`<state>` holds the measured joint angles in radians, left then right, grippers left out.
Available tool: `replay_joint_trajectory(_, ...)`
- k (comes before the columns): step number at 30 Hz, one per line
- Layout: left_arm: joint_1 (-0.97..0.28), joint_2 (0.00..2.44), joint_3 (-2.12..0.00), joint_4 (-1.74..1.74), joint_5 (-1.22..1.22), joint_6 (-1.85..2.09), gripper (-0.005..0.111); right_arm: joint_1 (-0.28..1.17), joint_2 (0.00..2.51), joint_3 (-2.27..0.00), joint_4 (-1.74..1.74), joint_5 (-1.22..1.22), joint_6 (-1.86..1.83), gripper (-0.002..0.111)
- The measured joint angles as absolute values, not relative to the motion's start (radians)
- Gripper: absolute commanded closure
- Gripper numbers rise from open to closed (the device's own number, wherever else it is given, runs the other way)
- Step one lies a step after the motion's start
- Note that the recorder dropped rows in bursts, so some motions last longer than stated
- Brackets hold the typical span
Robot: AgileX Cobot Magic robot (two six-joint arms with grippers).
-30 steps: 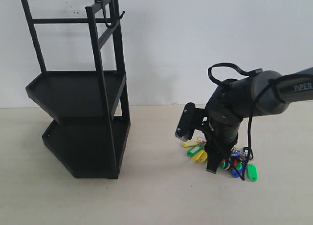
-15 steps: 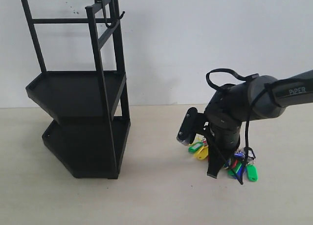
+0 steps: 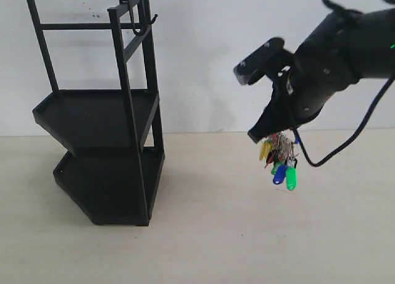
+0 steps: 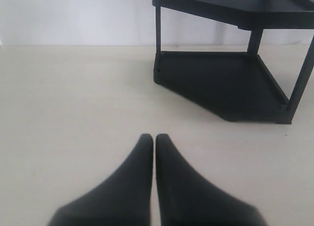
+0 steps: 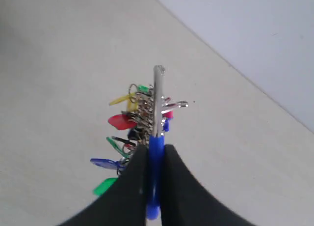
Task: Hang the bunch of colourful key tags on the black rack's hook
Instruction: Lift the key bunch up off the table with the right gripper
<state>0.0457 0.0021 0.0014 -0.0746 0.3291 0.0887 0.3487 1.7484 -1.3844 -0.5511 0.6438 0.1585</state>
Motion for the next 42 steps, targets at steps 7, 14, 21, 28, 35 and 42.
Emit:
replay_joint_trajectory(7, 0.046, 0.002, 0.001, -0.075, 0.329, 0.089, 0.102, 0.349, 1.538, -1.384, -0.413, 0.625, 0.196, 0.109)
replay_joint_trajectory(14, 0.046, 0.002, 0.001, -0.075, 0.329, 0.089, 0.102, 0.349, 1.370, -1.384, -0.329, 0.628, 0.196, 0.109)
replay_joint_trajectory(21, 0.046, 0.002, 0.001, -0.075, 0.329, 0.089, 0.102, 0.349, 1.331, -1.319, -0.072, 0.698, 0.037, 0.109)
replay_joint_trajectory(28, 0.046, 0.002, 0.001, -0.075, 0.329, 0.089, 0.102, 0.349, 1.330, -1.238, 0.068, 0.707, -0.162, 0.109)
replay_joint_trajectory(35, 0.046, 0.002, 0.001, -0.075, 0.329, 0.089, 0.102, 0.381, 1.289, -1.265, 0.174, 0.550, -0.173, 0.109)
replay_joint_trajectory(42, 0.046, 0.002, 0.001, -0.075, 0.329, 0.089, 0.102, 0.439, 1.296, -1.265, 0.011, 0.577, -0.152, 0.109)
